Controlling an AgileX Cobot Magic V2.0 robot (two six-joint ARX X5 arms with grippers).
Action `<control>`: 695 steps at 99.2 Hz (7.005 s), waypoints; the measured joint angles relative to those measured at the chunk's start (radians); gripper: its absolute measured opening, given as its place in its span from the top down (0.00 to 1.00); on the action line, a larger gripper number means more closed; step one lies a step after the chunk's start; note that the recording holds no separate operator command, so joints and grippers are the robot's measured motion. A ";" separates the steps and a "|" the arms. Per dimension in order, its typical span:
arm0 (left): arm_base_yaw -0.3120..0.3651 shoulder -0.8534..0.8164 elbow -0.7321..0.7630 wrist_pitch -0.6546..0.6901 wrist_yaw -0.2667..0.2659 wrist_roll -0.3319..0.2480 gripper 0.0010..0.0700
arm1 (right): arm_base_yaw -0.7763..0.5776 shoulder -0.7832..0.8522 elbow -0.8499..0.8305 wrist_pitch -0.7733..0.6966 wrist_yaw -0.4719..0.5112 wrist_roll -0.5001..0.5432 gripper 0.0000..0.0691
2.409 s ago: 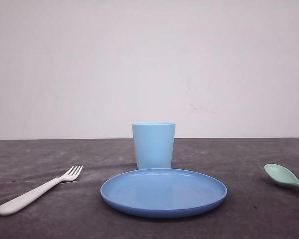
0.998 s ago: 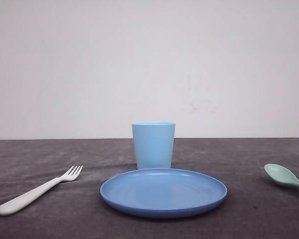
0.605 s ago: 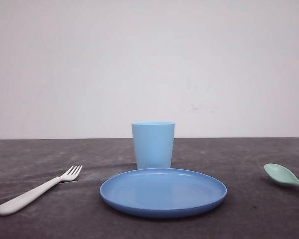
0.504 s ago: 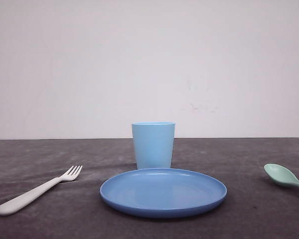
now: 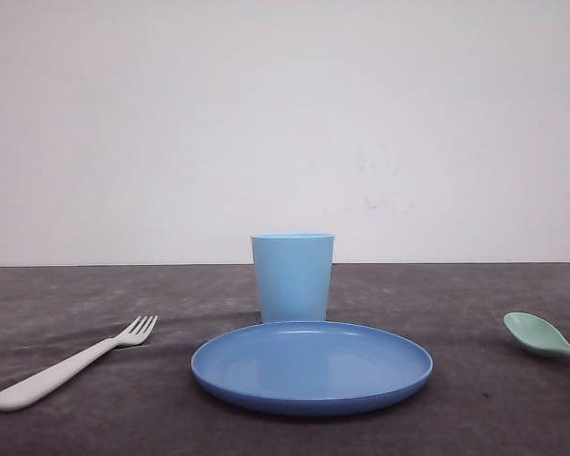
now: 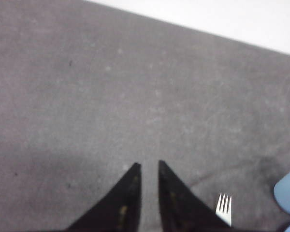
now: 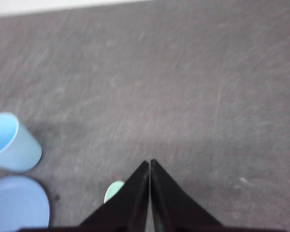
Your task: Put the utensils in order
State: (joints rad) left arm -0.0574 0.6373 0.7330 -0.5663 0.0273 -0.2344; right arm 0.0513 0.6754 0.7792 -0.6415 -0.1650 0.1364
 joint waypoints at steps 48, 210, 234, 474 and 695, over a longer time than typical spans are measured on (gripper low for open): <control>-0.219 0.203 0.000 -0.002 -0.003 -0.063 0.51 | 0.048 0.019 0.000 -0.003 0.000 -0.002 0.47; -0.603 0.842 0.037 0.202 -0.195 -0.222 0.95 | 0.048 0.043 0.000 -0.029 0.000 -0.002 0.47; -0.658 0.755 0.139 0.320 -0.279 -0.186 0.95 | 0.048 0.043 0.001 -0.029 0.002 -0.002 0.47; -0.785 0.128 0.145 0.184 -0.319 -0.023 0.51 | 0.393 0.350 -0.158 -0.076 0.118 0.238 0.47; -0.785 0.073 0.145 -0.029 -0.319 -0.066 0.51 | 0.706 0.807 0.180 0.718 0.367 0.113 0.89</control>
State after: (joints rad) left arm -0.8421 0.7105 0.8780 -0.5949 -0.2920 -0.3008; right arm 0.7574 1.4822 0.9588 0.0761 0.2024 0.2497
